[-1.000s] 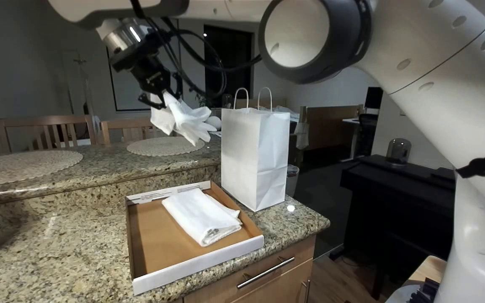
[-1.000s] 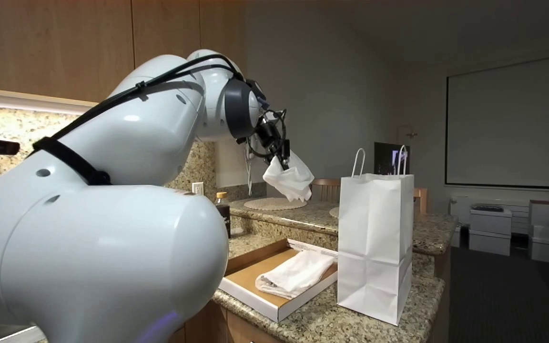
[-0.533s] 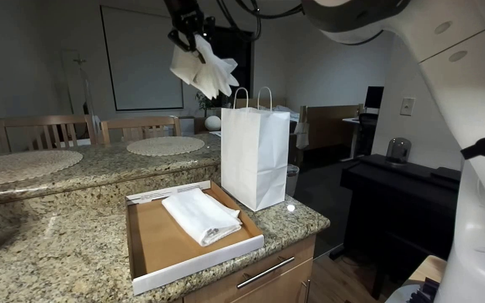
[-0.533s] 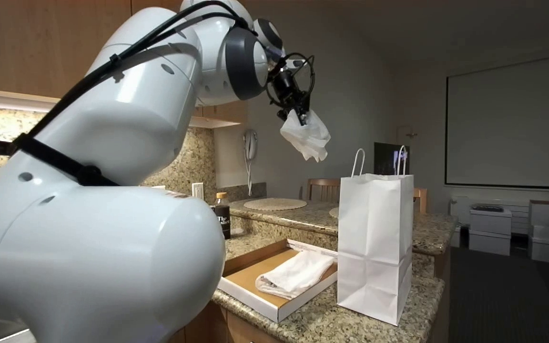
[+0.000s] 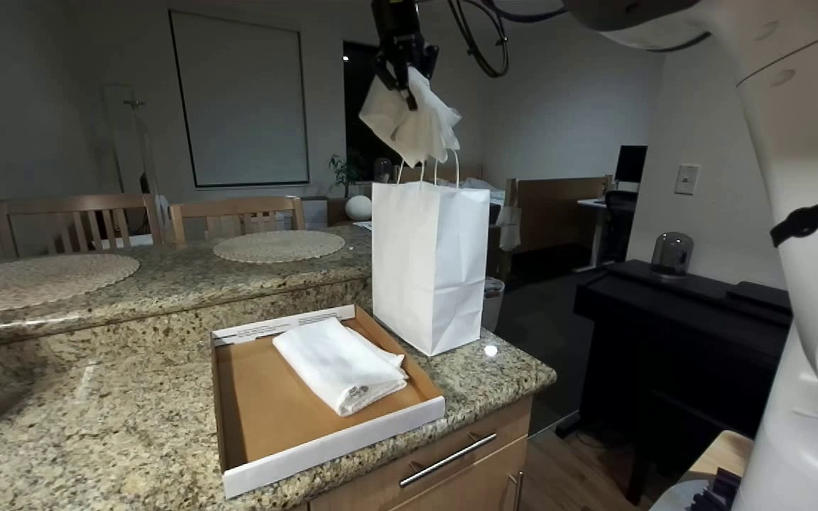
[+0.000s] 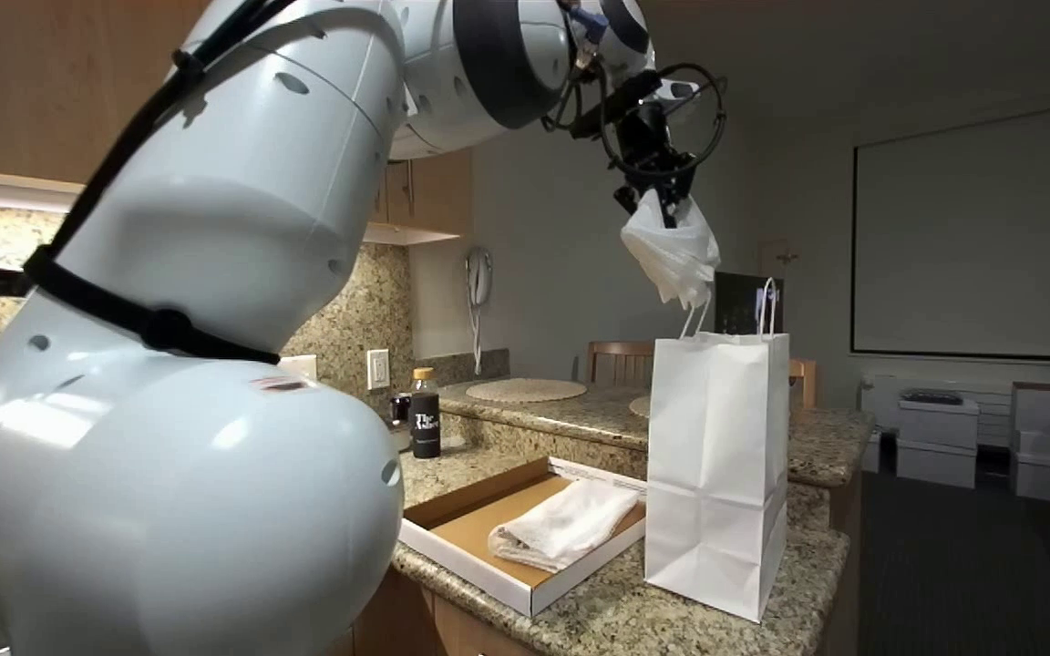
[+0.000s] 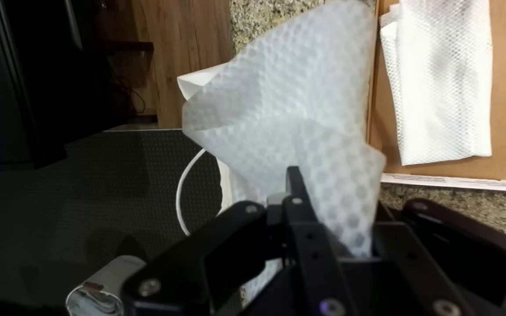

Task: Pick the cloths in the box and put them in the bag

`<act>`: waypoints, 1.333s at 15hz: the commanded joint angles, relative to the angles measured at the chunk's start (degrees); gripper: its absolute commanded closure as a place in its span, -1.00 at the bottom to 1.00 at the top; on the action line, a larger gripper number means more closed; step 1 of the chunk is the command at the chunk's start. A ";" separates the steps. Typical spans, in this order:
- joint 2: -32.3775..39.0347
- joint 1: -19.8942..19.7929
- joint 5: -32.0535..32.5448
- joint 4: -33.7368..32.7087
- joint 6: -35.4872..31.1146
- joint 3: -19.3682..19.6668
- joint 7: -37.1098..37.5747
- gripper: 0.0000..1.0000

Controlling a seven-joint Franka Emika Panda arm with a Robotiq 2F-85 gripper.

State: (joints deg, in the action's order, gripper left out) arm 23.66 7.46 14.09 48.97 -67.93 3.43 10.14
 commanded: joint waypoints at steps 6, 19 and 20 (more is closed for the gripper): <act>-2.37 -9.47 -4.89 15.90 -11.73 -0.09 -11.63 0.84; -17.41 -9.84 -9.50 27.22 -23.50 -0.65 -12.01 0.84; -18.56 -10.39 -11.42 27.96 -24.34 -0.39 -12.48 0.84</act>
State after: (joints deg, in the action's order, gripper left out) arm 10.25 -1.21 7.28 71.33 -88.34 2.67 -0.86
